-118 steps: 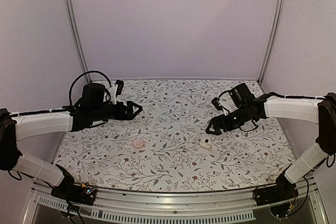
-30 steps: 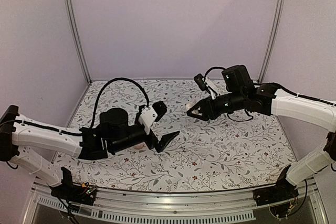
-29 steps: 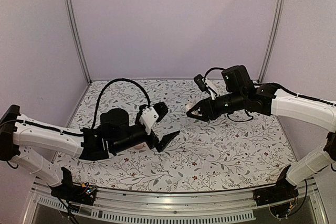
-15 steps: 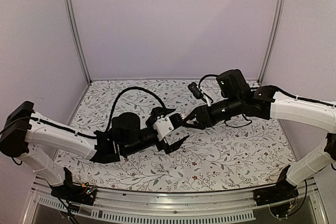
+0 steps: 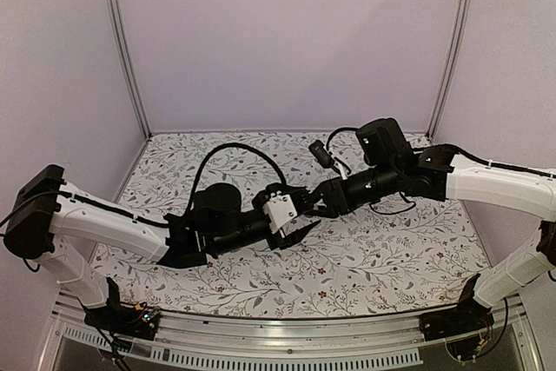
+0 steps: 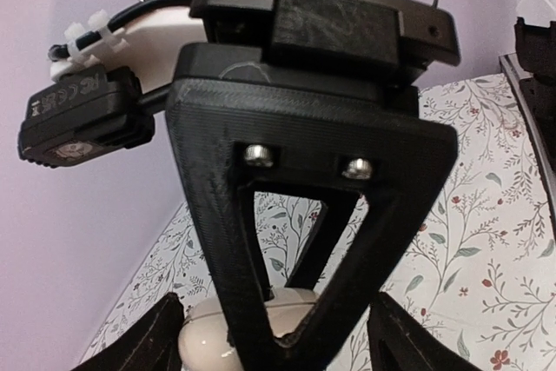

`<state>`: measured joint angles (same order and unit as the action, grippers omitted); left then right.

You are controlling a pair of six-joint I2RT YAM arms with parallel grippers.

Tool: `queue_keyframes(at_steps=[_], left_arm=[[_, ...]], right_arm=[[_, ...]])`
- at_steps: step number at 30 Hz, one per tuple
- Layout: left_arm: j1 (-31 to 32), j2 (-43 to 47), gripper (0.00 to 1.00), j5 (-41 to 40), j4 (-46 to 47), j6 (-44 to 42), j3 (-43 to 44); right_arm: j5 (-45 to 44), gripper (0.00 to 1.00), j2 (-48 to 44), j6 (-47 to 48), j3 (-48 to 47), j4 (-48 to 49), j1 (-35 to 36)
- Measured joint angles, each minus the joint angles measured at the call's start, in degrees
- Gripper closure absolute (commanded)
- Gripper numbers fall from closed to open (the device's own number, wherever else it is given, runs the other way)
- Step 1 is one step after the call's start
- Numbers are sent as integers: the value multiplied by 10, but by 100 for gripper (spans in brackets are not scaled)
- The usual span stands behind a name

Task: Insert the wireless bluetooth earbuds into the charging case
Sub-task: Pass from the right arm to the left

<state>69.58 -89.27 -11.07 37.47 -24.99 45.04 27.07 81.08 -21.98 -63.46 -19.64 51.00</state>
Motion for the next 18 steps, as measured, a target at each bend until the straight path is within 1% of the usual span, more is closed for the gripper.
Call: queue_keyframes(at_steps=[6, 10, 11, 13, 16, 18], left_arm=[[0, 0, 44, -3, 1, -5, 0], [0, 0, 50, -3, 0, -11, 0], [0, 0, 52, -3, -1, -12, 0], [0, 0, 54, -3, -1, -12, 0], [0, 1, 57, 0, -1, -12, 0], [0, 6, 57, 3, 0, -12, 0]], right_arm=[[3, 62, 0, -1, 2, 0, 0], [5, 61, 0, -4, 4, 0, 0], [5, 57, 0, -4, 4, 0, 0], [5, 47, 0, -5, 4, 0, 0], [8, 23, 0, -8, 4, 4, 0], [12, 14, 0, -7, 4, 11, 1]])
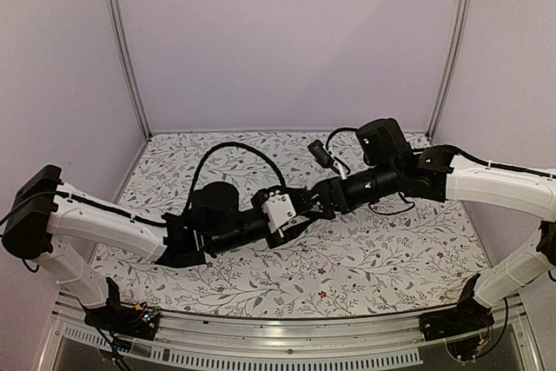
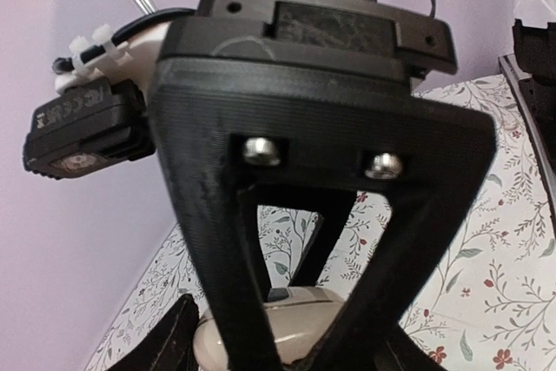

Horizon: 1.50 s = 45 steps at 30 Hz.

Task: Insert the wireless bluetooth earbuds into the charging case
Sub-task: Pass from the right arm to the left, then pass from the left arm to the right

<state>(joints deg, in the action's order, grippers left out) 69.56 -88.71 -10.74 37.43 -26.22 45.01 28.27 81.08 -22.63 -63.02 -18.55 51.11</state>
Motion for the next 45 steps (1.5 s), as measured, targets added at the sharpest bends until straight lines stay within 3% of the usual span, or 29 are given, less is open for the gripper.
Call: queue_keyframes(at_steps=[3, 7, 12, 18, 28, 45], left_arm=[[0, 13, 58, 8, 1, 1, -4], [0, 48, 57, 23, 5, 2, -13], [1, 105, 57, 47, 13, 3, -24], [10, 167, 57, 71, 36, -7, -24], [49, 180, 57, 86, 39, -55, -22], [74, 135, 58, 91, 39, -108, 4]], right_arm=[[13, 7, -1, -2, 0, 12, -3], [67, 6, -15, -15, 20, 59, -28], [168, 10, -65, -57, 77, 169, -82], [270, 17, -89, -128, 99, 316, -95], [382, 26, -70, -355, 144, 605, -94], [406, 42, -21, -435, 129, 657, -48]])
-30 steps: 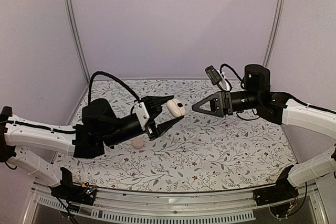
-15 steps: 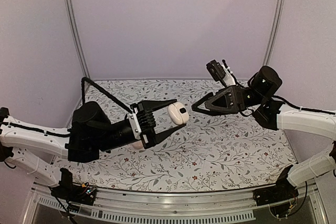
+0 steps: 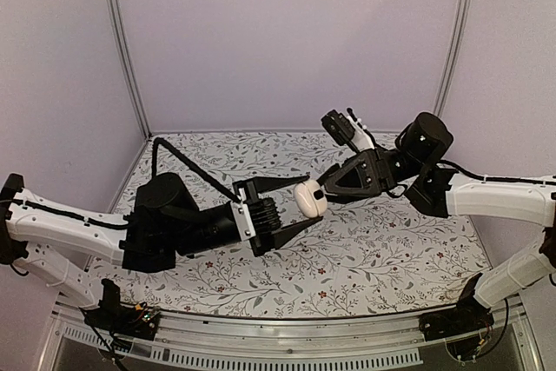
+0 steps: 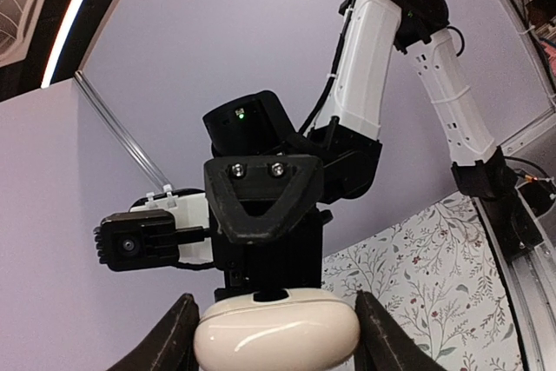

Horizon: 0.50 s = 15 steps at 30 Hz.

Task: Insert the wireless bluetooth earbuds into the charging case
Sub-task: Pass from the left arm to the right

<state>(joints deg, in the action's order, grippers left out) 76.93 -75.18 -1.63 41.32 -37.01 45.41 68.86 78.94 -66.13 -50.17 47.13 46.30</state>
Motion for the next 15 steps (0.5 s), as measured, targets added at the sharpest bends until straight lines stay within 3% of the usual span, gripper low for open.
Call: queue_keyframes(at_steps=[15], left_arm=[[16, -1, 54, 2, 2, -37, 1]], right_arm=[[30, 59, 8, -17, -9, 9, 21]])
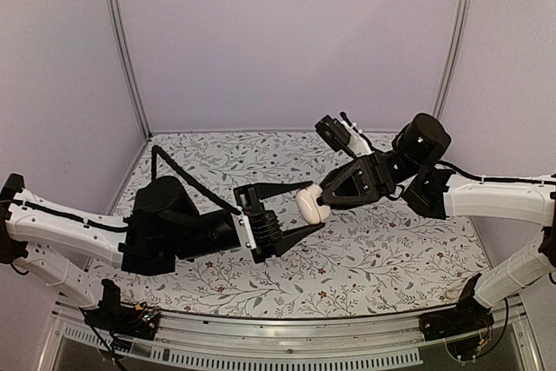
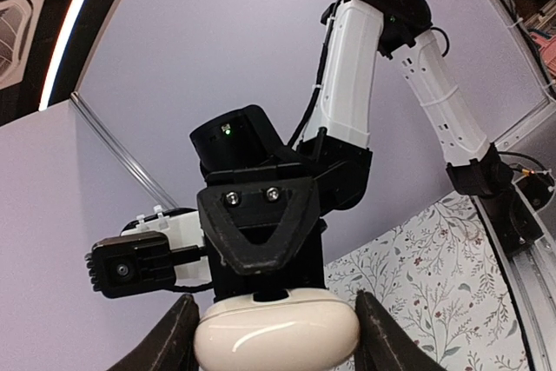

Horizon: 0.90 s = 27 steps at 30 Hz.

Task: Insert the wireless bluetooth earbuds into the charging case
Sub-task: Pass from the left arm to the right

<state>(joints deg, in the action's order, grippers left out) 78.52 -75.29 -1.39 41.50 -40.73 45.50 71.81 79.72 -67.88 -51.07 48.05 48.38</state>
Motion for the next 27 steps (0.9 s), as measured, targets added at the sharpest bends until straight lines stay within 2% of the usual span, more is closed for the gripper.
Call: queue_keyframes(at_steps=[6, 27], left_arm=[[5, 0, 54, 6, 10, -14, 0], [8, -2, 55, 28, 24, -25, 0]], right_arm=[[9, 65, 3, -2, 0, 0, 4], [23, 69, 3, -2, -11, 2, 21]])
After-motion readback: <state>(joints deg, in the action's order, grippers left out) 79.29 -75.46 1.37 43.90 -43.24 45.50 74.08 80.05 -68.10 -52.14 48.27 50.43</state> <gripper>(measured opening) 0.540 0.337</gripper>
